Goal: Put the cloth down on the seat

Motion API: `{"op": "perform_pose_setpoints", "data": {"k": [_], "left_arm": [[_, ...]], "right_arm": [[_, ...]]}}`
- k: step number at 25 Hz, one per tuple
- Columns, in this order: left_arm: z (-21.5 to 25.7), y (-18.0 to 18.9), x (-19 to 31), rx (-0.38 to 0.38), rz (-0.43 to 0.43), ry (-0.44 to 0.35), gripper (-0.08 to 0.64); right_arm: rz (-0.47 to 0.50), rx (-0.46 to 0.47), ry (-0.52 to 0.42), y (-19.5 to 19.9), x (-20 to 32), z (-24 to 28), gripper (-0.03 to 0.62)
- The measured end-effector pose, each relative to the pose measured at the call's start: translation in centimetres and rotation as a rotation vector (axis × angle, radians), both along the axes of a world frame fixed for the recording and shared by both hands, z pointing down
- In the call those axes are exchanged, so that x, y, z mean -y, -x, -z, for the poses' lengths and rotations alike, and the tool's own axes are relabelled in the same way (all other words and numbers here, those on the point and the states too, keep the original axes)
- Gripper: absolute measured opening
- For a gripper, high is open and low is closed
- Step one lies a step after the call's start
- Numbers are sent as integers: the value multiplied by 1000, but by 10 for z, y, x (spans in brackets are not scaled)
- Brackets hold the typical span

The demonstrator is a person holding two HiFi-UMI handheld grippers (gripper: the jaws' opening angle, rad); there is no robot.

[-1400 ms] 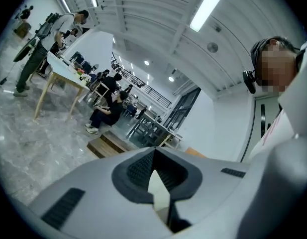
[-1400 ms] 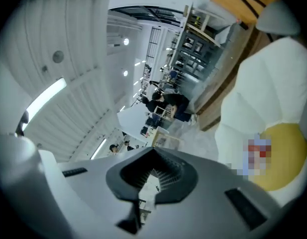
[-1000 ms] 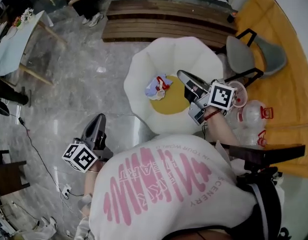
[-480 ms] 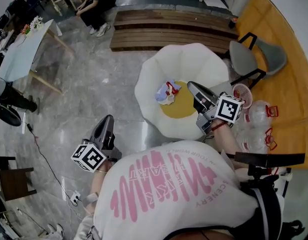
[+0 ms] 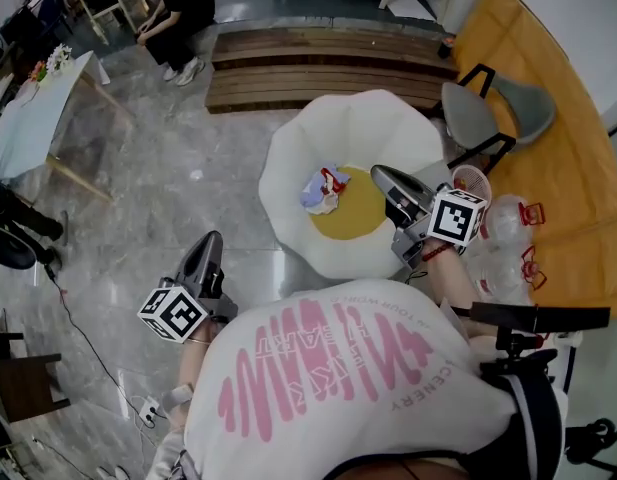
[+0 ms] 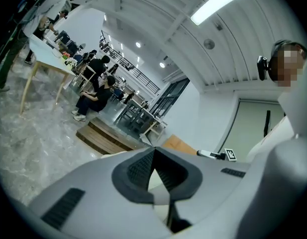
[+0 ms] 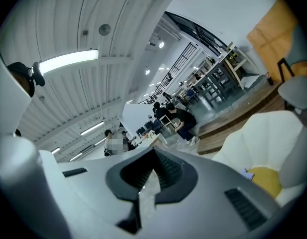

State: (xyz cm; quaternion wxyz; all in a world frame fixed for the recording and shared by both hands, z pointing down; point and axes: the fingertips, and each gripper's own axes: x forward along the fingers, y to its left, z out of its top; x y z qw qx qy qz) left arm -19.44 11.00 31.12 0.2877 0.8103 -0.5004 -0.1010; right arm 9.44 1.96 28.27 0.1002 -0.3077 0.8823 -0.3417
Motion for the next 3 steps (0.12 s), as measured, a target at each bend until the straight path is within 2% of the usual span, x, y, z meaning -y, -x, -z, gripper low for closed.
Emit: {"op": "perform_pose_setpoints", "data": {"k": [3], "left_arm": [[1,1,-1,-11,2,3,9]], "right_arm": [[-27,28,51,-4,-2,-3,12]]}}
